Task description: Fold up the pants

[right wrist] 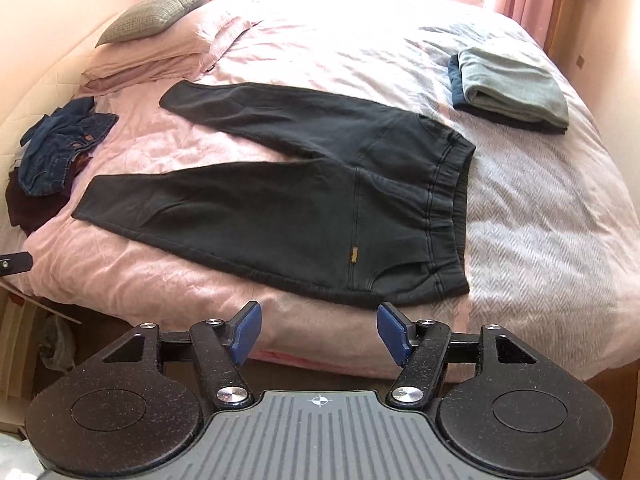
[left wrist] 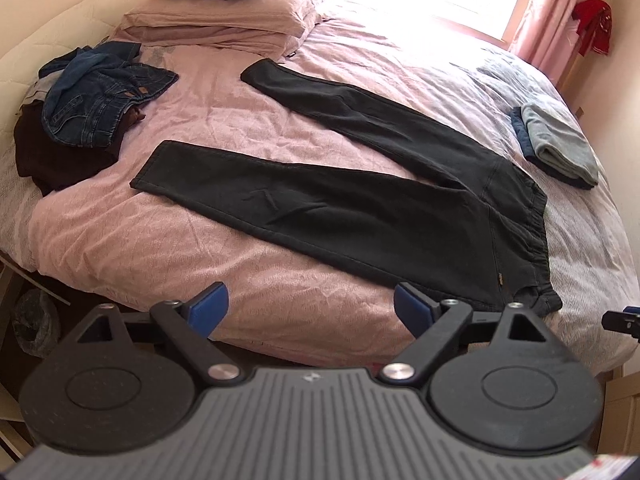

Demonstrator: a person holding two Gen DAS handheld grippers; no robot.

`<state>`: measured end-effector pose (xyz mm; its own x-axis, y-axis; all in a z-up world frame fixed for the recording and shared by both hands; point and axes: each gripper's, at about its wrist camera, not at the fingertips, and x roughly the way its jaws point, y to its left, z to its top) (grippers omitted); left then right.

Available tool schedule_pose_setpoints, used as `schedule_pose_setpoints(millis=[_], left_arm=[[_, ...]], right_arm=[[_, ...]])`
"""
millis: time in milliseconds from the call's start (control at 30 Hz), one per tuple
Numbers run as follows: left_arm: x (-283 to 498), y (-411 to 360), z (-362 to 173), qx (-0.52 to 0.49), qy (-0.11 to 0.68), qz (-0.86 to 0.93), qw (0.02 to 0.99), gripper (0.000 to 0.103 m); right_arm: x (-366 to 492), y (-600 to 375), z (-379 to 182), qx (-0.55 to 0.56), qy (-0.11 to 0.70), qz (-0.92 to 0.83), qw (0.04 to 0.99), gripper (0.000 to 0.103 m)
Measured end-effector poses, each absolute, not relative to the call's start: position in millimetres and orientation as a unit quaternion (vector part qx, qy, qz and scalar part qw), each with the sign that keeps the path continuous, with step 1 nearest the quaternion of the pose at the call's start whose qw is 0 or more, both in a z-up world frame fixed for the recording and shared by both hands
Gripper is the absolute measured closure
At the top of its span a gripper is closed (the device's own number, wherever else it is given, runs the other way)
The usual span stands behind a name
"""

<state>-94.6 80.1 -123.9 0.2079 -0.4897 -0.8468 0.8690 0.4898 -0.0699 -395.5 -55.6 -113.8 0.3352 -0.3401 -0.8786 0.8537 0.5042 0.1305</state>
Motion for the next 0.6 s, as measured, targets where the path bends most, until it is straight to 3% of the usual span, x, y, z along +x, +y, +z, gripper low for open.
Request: schedule_pose_setpoints(millis=[600], left_arm=[[-116, 86, -122, 0.247, 0.425, -0.473, 0.731, 0.014]], right_arm=[[-400, -36, -118, 0.309, 0.434, -0.397, 0.747, 0.041]])
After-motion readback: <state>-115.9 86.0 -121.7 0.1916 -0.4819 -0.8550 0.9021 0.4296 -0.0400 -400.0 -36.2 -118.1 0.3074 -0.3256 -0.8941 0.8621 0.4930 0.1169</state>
